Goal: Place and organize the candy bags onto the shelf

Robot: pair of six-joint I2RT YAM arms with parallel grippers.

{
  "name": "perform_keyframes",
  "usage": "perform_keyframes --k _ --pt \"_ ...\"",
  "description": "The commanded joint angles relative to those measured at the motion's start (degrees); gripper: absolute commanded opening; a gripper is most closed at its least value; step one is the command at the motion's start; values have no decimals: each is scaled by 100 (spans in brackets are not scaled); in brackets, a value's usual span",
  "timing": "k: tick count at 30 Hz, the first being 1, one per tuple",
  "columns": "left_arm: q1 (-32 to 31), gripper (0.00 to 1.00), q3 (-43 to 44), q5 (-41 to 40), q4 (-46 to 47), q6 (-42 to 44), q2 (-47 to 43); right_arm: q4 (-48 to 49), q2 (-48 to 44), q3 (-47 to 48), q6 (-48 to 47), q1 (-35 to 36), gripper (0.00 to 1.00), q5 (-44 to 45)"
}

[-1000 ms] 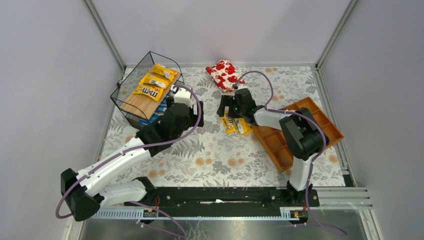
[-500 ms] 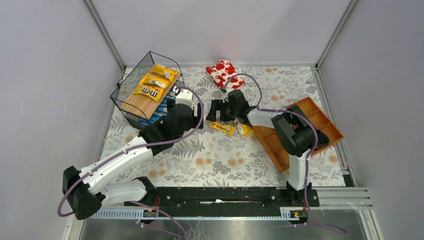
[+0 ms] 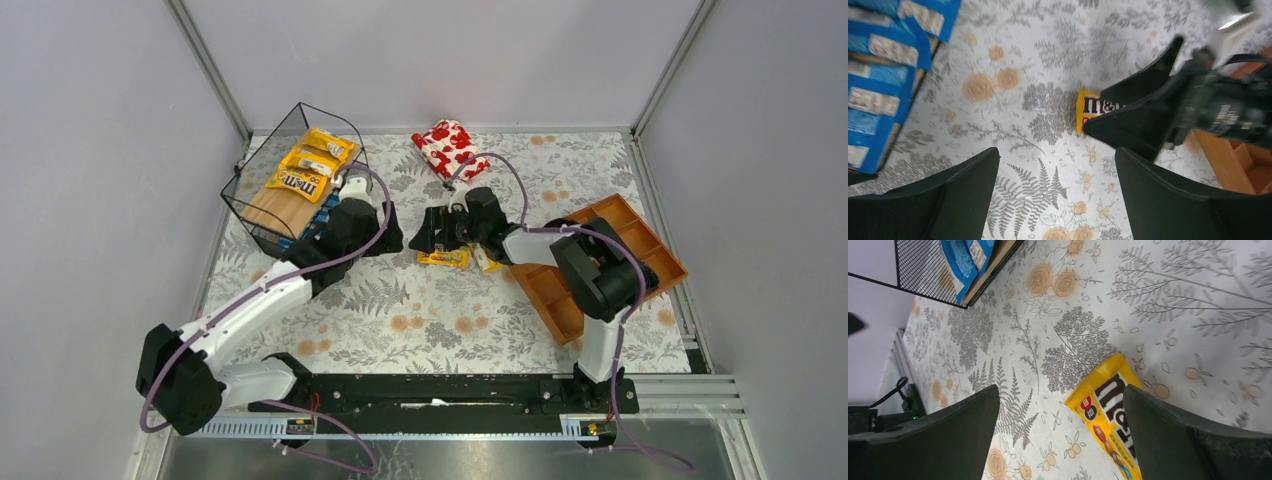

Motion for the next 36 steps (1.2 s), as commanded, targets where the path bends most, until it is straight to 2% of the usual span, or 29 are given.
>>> perform_keyframes --k 1,3,7,12,15,18,22,28,36 --pt "476 90 -234 1507 541 -650 312 128 -755 -237 -355 -37 100 985" --pt "626 89 -204 2067 664 -807 584 99 -909 -342 -437 -62 100 1237" --pt "719 87 -51 2684 1017 -1045 1342 225 -1053 -520 -376 -82 98 1472" --pt "896 78 176 3131 1368 -1126 2263 355 -983 -570 -199 -131 84 1413" --pt "1084 78 4 3538 1932 -1327 2483 155 -984 -507 -160 -175 77 1477" --pt "1188 77 -78 3989 2375 -1457 2696 3 -1070 -555 -57 -179 73 1606" --pt "1246 77 -86 4069 2460 -1420 2888 20 -1284 -864 175 -178 72 1770" --pt "1417 73 -163 4352 2802 -1520 3108 209 -1714 -1569 638 -177 59 2156" --pt "1444 70 -93 4638 3083 -1562 3593 153 -1737 -1711 965 -181 57 2392"
